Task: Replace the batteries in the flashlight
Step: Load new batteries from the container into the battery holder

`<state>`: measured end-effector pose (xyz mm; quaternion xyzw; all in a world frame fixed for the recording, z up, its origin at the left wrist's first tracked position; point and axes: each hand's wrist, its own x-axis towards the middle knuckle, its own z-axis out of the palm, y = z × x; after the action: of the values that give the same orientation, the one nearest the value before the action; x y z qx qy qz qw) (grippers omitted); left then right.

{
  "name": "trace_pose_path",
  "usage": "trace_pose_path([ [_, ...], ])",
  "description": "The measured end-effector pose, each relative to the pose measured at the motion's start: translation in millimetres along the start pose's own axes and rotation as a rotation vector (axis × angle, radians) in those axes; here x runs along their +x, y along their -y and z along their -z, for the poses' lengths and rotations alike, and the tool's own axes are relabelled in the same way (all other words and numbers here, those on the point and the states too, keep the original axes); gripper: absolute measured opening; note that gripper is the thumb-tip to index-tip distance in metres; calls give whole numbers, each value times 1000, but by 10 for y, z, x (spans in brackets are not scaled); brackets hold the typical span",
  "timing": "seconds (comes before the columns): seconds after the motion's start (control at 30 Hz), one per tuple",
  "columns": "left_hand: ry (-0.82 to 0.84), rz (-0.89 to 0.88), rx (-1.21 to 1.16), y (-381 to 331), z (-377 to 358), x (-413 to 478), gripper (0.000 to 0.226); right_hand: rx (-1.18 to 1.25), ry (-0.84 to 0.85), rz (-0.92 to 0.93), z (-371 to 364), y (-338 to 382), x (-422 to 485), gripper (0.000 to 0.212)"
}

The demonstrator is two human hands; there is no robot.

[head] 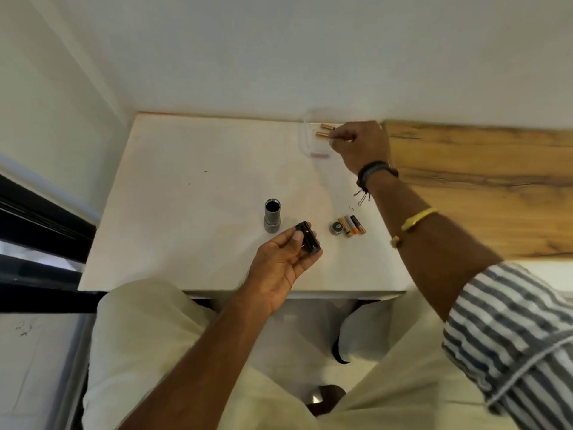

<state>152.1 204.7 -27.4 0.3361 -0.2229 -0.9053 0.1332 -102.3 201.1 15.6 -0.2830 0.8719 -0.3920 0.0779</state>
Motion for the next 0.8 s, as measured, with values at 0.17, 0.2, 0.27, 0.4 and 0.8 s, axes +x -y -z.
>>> trace_pose_path([
  [0.17,0,5,5,0,10,19,29,-284,295,27,-88,35,478,15],
  [0.2,0,9,4,4,14,26,30,-320,338,33,-111,46,536,15],
  [0.27,2,19,-8,23,12,23,33,-362,394,41,-140,72,622,15],
  [0.4,24,33,-25,46,21,10,38,-436,500,56,-181,106,716,15],
  [0.8,18,27,-23,27,56,46,33,-368,464,40,-256,11,719,18],
])
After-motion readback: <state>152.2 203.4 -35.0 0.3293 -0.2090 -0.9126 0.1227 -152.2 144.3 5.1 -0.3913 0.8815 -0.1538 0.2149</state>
